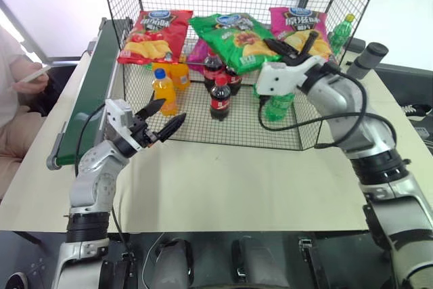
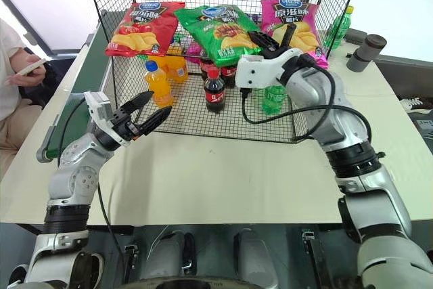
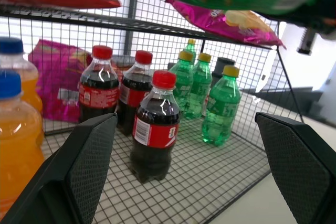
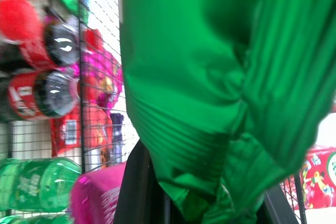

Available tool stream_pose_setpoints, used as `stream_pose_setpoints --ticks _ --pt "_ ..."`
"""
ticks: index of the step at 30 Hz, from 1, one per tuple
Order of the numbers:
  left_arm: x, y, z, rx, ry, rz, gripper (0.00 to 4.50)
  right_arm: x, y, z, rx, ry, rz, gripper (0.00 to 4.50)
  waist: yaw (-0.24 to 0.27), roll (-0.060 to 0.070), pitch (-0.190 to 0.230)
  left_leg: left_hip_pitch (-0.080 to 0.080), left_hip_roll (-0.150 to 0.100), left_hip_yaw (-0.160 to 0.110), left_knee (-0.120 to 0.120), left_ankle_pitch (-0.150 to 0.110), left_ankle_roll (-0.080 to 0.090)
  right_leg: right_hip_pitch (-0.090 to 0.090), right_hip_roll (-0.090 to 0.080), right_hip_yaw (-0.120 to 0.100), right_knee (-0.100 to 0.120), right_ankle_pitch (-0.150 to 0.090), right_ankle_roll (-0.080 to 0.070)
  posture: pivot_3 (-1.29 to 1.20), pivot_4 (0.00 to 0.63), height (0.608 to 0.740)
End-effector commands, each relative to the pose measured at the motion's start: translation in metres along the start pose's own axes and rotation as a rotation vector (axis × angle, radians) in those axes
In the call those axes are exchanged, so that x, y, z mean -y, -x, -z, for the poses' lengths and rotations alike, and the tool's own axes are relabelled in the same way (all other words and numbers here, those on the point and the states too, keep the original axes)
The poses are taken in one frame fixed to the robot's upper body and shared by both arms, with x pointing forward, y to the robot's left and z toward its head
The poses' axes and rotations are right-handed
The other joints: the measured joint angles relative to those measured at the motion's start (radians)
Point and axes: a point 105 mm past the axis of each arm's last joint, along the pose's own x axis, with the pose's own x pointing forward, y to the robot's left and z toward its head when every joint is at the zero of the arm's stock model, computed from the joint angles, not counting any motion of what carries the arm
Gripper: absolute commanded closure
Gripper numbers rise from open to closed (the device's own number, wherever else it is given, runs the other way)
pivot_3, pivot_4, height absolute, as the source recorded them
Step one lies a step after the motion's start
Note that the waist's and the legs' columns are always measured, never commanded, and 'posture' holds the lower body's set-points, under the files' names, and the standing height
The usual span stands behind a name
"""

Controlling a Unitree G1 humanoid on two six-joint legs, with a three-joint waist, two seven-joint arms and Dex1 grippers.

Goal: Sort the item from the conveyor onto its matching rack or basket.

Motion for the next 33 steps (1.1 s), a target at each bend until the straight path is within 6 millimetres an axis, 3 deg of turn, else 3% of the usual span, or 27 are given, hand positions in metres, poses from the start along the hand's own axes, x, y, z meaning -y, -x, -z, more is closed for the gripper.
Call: stream_pose_setpoints --ticks 1,5,11,28,33 --pt "-0.001 -0.001 -0.017 0.048 -0.127 -0.036 0.04 0.012 -0.012 0.009 -0.099 -0.039 0.079 3.95 0.000 0.000 0.000 0.000 0.000 0.000 0.000 0.000 0.000 0.000 -0.001 0.000 0.000 0.000 0.000 0.00 0.150 0.740" --pt "0.007 0.001 -0.011 0.040 -0.141 -0.022 0.04 0.005 -0.027 0.005 -0.125 -0.074 0.084 3.95 0.000 0.000 0.000 0.000 0.000 0.001 0.000 0.000 0.000 0.000 -0.001 0.000 0.000 0.000 0.000 0.00 0.150 0.740" --pt "0.009 0.002 -0.013 0.032 -0.176 -0.045 0.04 0.003 -0.033 0.017 -0.191 -0.100 0.102 3.95 0.003 0.000 0.000 -0.001 -0.001 0.001 0.000 0.000 0.001 0.000 -0.001 0.000 0.000 0.000 0.000 0.00 0.150 0.740" --pt "0.016 -0.005 -0.012 0.041 -0.187 -0.038 0.04 -0.002 -0.045 0.001 -0.184 -0.145 0.104 3.95 -0.001 0.000 0.000 0.000 0.000 0.001 -0.001 -0.001 0.002 -0.001 -0.001 0.000 0.000 0.000 0.000 0.00 0.150 0.740" --pt "0.014 -0.002 -0.011 0.031 -0.201 -0.042 0.00 0.001 -0.047 -0.003 -0.164 -0.167 0.111 1.97 -0.002 0.000 0.000 0.000 0.000 0.001 -0.001 -0.001 0.002 -0.001 -0.001 0.000 0.000 0.000 0.000 0.00 0.150 0.740"
